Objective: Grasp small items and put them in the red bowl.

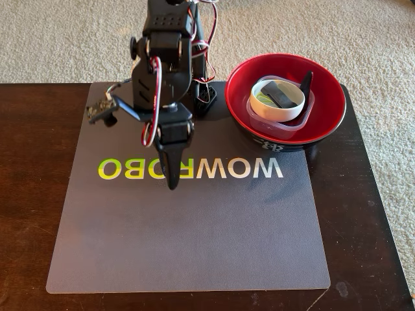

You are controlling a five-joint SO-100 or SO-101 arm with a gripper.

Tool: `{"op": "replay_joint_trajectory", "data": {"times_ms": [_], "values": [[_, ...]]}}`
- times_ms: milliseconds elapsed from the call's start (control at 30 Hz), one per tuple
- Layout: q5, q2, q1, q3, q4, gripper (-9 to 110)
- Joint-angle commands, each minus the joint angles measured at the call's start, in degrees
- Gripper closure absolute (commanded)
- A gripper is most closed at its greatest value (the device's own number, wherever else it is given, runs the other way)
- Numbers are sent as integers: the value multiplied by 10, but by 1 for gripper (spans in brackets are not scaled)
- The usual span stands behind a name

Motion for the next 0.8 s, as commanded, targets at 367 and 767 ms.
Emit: {"op": "replay_joint_trajectory", "data": {"times_ms": [367,767], "values": [[-53,31,49,46,-49,85],[-85,65,36,65,-49,86]]}}
